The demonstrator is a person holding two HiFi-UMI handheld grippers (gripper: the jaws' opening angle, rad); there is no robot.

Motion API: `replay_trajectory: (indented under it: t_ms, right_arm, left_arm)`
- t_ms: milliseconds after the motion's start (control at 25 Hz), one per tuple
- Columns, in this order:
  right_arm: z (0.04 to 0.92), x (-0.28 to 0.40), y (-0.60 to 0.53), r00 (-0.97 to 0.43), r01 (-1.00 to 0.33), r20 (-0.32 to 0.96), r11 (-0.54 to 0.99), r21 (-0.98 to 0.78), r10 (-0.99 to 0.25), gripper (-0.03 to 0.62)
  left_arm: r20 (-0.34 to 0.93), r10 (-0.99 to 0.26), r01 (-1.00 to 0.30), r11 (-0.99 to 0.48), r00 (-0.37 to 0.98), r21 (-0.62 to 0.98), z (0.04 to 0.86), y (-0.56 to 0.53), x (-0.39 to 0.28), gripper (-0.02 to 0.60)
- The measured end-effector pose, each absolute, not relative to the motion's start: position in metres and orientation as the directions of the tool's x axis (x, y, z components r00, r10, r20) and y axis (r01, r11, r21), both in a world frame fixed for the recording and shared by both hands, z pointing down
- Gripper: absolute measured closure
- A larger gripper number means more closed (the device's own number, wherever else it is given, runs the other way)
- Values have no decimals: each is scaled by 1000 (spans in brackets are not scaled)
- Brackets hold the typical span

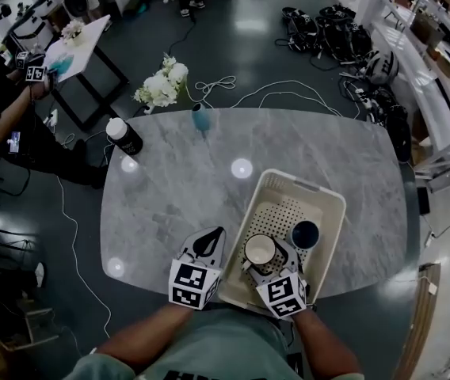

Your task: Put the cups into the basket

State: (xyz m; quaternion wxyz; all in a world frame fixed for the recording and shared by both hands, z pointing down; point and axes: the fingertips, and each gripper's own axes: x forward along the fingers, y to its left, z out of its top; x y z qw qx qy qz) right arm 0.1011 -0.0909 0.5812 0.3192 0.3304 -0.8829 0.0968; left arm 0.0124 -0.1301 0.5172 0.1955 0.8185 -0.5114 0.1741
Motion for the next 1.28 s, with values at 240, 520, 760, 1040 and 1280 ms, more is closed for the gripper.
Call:
replay_trajectory:
  t_ms: [240, 520, 760, 1040, 1280]
  right_arm:
    - [597, 102, -88, -574, -628, 656, 777, 32, -491, 226]
    - [617, 107, -87, -559, -629, 684, 777, 18, -468, 226]
    - [628, 108, -86, -543, -622, 701, 782, 32, -461, 226]
    - [633, 111, -84, -521, -619, 725, 785, 43, -450, 227]
    - [636, 115, -83, -493, -624, 754, 780, 40, -434, 227]
  left_arm:
    - [496, -762, -906, -397, 416, 149, 521, -132, 13, 575]
    - [497, -757, -902, -401, 425, 161, 526, -133, 17, 574]
    - [493, -756, -900, -402, 430, 169, 529, -134, 19, 574]
    - [484, -760, -899, -403, 434, 173, 527, -134, 21, 574]
    - [472, -769, -900, -402, 432, 169, 520, -134, 23, 574]
